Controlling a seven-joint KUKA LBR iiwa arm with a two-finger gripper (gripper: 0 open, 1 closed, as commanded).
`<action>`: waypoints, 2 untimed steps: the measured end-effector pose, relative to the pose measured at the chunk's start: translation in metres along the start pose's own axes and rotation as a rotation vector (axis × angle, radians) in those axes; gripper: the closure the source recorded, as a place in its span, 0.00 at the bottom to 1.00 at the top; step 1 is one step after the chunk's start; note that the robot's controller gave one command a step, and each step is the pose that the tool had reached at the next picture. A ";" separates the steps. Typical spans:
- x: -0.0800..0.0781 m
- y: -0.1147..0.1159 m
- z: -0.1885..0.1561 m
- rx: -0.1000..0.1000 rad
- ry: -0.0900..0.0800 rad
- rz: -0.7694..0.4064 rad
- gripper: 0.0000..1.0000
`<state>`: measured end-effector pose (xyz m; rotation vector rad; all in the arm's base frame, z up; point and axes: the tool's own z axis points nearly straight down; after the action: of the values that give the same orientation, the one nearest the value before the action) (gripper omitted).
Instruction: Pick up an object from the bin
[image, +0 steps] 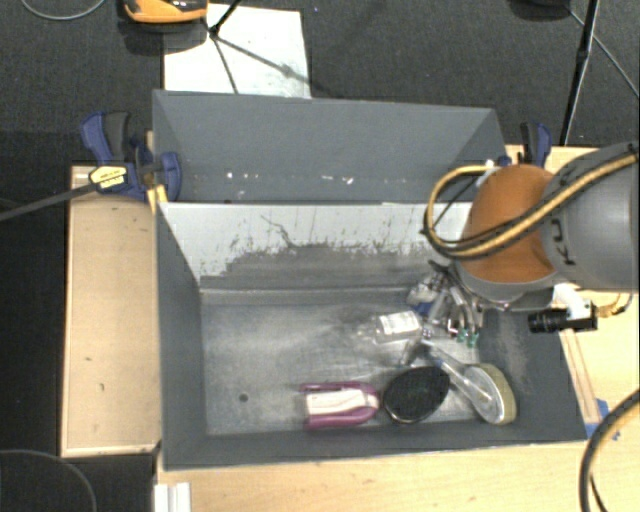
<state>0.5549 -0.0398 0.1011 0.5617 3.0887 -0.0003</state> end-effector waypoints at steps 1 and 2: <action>0.008 0.018 -0.011 -0.002 -0.002 0.068 0.00; 0.024 0.035 0.027 -0.003 -0.005 0.256 0.00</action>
Offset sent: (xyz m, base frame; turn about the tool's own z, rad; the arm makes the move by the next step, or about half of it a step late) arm -0.0022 0.0191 0.0103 0.0708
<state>0.5443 0.0013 0.0739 0.9505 2.9865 0.0036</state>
